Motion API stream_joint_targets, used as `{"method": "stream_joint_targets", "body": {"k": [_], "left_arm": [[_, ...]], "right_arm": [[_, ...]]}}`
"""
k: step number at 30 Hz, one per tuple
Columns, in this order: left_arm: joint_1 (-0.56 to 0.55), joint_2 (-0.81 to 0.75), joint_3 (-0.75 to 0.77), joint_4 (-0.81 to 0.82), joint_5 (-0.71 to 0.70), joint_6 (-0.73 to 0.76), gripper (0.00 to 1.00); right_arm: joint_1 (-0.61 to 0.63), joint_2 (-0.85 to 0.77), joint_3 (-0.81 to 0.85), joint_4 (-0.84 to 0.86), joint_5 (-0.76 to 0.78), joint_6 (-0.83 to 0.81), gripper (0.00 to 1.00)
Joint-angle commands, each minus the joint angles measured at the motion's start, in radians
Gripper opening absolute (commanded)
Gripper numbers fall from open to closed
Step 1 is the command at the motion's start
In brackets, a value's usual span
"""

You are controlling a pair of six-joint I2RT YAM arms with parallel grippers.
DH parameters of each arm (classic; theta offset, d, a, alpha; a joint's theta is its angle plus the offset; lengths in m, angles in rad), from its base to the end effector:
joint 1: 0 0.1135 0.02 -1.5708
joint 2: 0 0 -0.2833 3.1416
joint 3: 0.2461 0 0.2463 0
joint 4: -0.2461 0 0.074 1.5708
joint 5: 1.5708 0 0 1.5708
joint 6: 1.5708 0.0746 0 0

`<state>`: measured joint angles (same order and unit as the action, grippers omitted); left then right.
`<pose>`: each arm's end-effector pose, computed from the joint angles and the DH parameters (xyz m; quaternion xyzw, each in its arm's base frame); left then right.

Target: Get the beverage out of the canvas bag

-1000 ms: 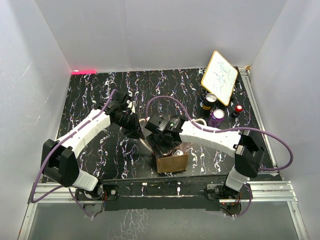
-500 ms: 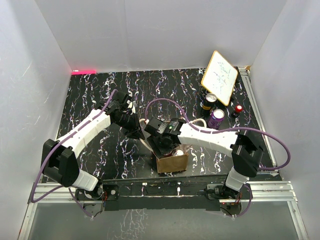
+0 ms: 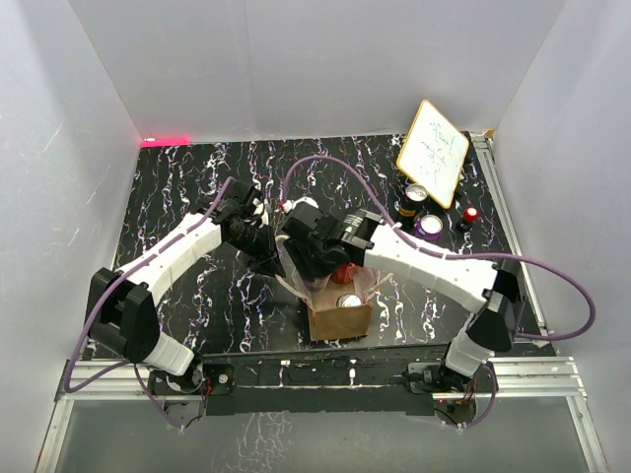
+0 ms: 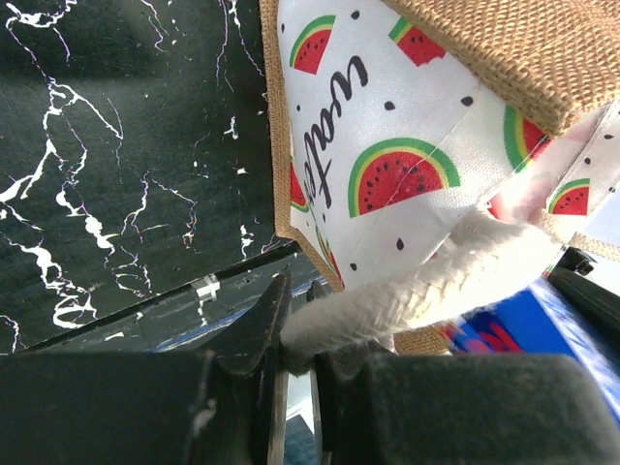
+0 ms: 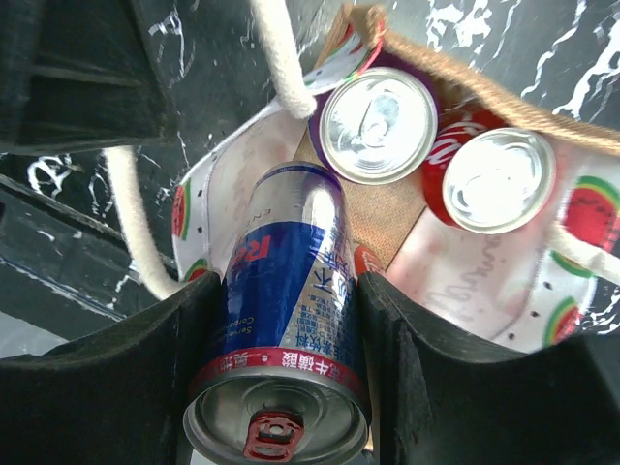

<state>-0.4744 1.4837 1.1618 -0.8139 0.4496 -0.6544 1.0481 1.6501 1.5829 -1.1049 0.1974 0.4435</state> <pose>0.2525 -0.1661 0.2490 -0.0376 0.9523 -0.2964 0.0613 0.1834 0.2890 0.3041 -0.2718 0.9370 0.0628 0.2103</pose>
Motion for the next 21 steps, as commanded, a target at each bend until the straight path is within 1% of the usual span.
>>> {"method": "stream_joint_targets", "body": {"k": [1,3,7,10,16,18,21], "left_arm": [[0.002,0.0,0.03,-0.017,0.003,0.022,0.0],[0.002,0.001,0.029,-0.02,-0.001,0.023,0.0],[0.002,0.0,0.027,-0.021,-0.001,0.023,0.0],[0.002,0.003,0.031,-0.021,-0.002,0.022,0.0],[0.002,0.022,0.046,-0.019,-0.002,0.019,0.0],[0.002,0.03,0.052,-0.018,-0.002,0.018,0.0],[0.002,0.04,0.06,-0.019,0.0,0.02,0.0]], "right_arm": [[0.005,-0.116,0.097,-0.029,0.093,0.009,0.21],[0.006,-0.144,0.089,-0.025,0.112,0.016,0.2],[0.004,-0.182,0.093,-0.025,0.156,0.015,0.14],[0.002,-0.192,0.145,-0.04,0.209,0.001,0.11],[-0.022,-0.224,0.259,-0.019,0.381,-0.078,0.1],[-0.068,-0.228,0.278,-0.006,0.408,-0.109,0.11],[-0.218,-0.225,0.271,0.005,0.349,-0.15,0.08]]}}
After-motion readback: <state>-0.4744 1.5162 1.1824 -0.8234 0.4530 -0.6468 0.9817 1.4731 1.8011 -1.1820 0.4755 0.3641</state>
